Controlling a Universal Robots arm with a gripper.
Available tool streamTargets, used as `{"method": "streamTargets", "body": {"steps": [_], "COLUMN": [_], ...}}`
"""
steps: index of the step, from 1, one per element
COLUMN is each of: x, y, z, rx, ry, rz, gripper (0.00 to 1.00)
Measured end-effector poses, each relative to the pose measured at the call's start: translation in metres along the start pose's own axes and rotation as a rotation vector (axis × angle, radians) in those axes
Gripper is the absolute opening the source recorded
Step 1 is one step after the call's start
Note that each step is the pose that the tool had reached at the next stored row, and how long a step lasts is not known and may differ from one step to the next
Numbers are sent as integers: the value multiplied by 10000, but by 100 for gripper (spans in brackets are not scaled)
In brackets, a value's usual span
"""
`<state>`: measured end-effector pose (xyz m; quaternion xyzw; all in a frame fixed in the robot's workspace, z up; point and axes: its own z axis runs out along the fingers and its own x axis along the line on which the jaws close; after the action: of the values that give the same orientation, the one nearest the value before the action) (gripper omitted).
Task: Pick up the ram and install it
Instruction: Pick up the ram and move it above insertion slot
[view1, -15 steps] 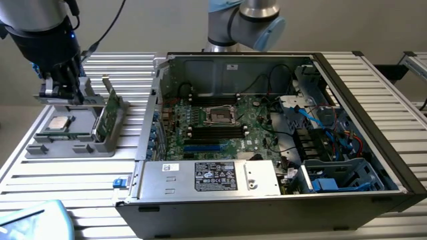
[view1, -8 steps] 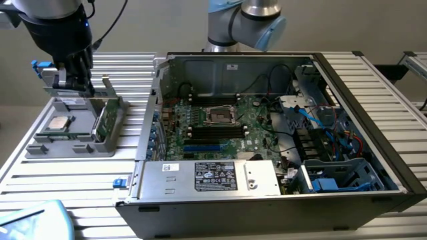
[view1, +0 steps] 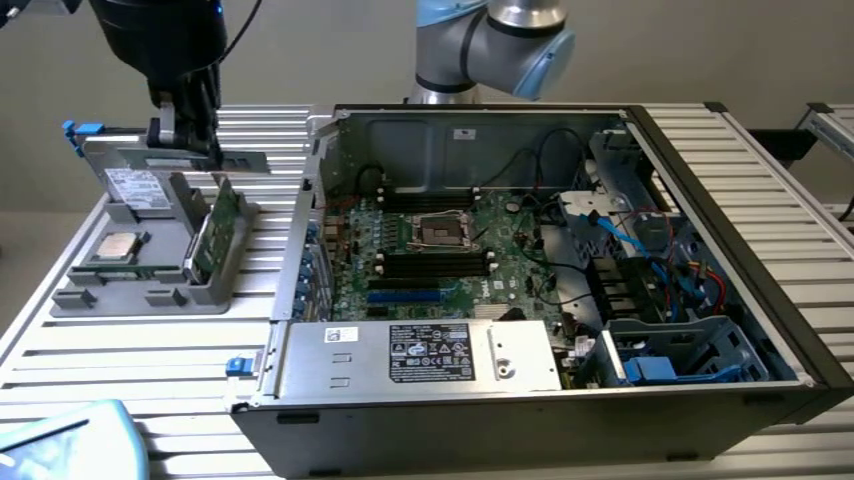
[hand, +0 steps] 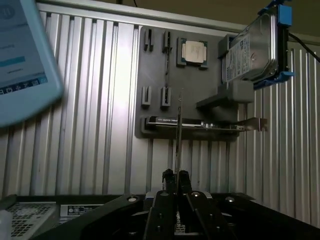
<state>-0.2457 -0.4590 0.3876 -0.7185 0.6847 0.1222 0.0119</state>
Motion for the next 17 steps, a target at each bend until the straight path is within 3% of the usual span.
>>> {"method": "streamTargets", "body": {"steps": [4, 7, 8, 9, 17], "x": [-7, -11, -14, -13, 4], "y": [-167, -293, -379, -421, -739], "z": [-116, -187, -237, -256, -339], "rx": [5, 10, 12, 14, 12], "ry": [-163, -317, -421, -450, -453], "rz": [-27, -52, -69, -75, -84], "gripper": [14, 14, 14, 14, 14]}}
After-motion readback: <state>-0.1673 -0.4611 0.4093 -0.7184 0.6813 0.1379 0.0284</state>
